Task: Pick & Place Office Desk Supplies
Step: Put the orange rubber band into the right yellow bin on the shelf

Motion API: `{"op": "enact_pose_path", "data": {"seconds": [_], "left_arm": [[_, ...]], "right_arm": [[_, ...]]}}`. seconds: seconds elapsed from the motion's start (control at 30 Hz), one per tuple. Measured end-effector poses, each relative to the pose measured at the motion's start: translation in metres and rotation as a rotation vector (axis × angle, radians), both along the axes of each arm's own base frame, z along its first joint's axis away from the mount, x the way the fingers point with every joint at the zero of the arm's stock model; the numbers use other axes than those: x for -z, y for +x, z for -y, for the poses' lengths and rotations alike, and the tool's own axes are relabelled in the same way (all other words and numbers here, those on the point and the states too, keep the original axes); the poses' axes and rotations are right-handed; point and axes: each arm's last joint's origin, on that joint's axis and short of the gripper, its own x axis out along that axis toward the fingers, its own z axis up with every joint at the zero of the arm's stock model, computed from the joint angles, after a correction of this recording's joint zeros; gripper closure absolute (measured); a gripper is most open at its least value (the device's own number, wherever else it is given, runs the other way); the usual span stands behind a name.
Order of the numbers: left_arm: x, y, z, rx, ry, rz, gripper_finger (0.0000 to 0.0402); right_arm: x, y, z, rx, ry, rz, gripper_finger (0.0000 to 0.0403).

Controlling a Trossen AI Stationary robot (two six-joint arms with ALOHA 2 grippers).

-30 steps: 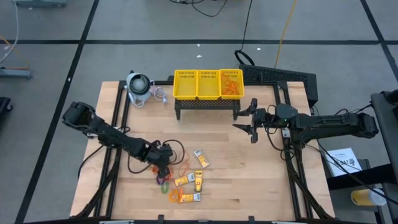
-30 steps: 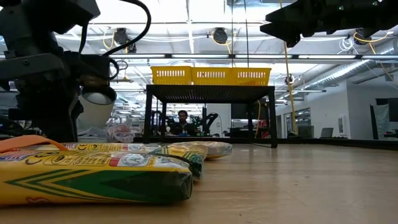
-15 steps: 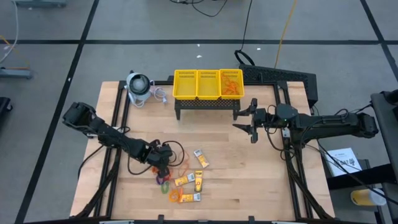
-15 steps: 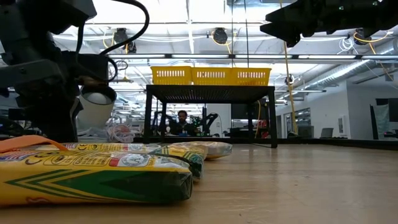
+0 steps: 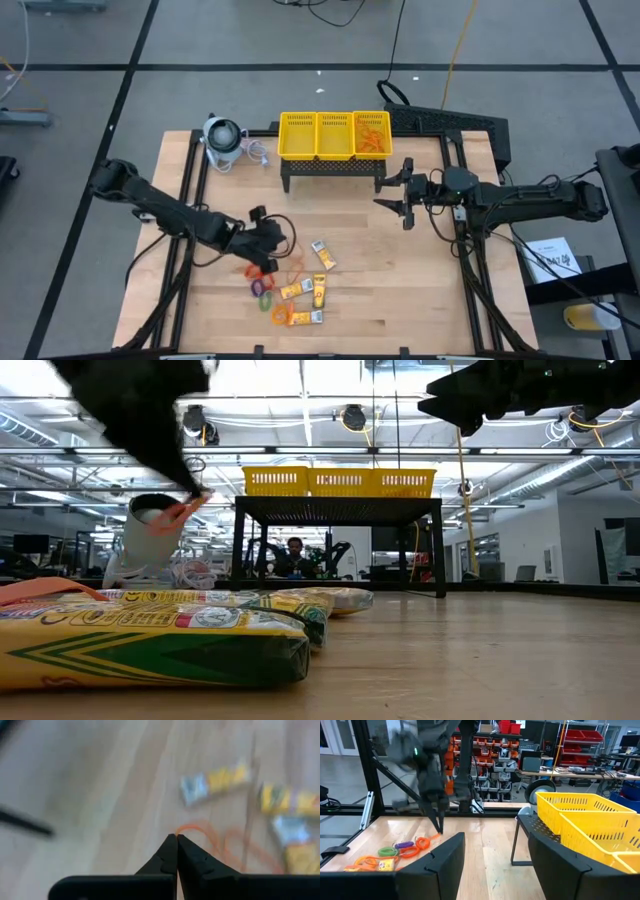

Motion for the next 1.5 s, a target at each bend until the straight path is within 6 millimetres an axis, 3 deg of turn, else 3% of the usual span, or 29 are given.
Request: {"op": "enact_pose_path", "data": {"seconds": [0.13, 0.4, 0.67, 0.97, 1.2, 1.5], "left_arm": [[-0.02, 0.013, -0.005, 0.062, 0.106, 0.059, 0.04], [-0.054, 0.041, -0.021, 0.183, 0.291, 0.341, 0.04], [-0.075, 0.054, -0.046, 0.247, 0.331, 0.54, 0.04], [-0.07, 0.069, -0.062, 0.271, 0.364, 0.587, 0.04], [-0.07, 0.093, -0.065, 0.34, 0.387, 0.579, 0.0399], [-0.075, 0.113, -0.071, 0.358, 0.448, 0.538, 0.0399]], "right_arm": [[0.0, 0.001, 0.0, 0.0, 0.0, 0.003, 0.0195], [0.002, 0.004, 0.0, -0.001, 0.036, 0.001, 0.0195], [0.01, 0.023, -0.01, -0.062, 0.008, 0.013, 0.0195], [0.019, 0.044, -0.017, -0.098, -0.023, 0.071, 0.0195], [0.027, 0.055, -0.019, -0.112, 0.005, 0.096, 0.0195], [0.024, 0.07, -0.023, -0.253, 0.043, 0.103, 0.0195]]}}
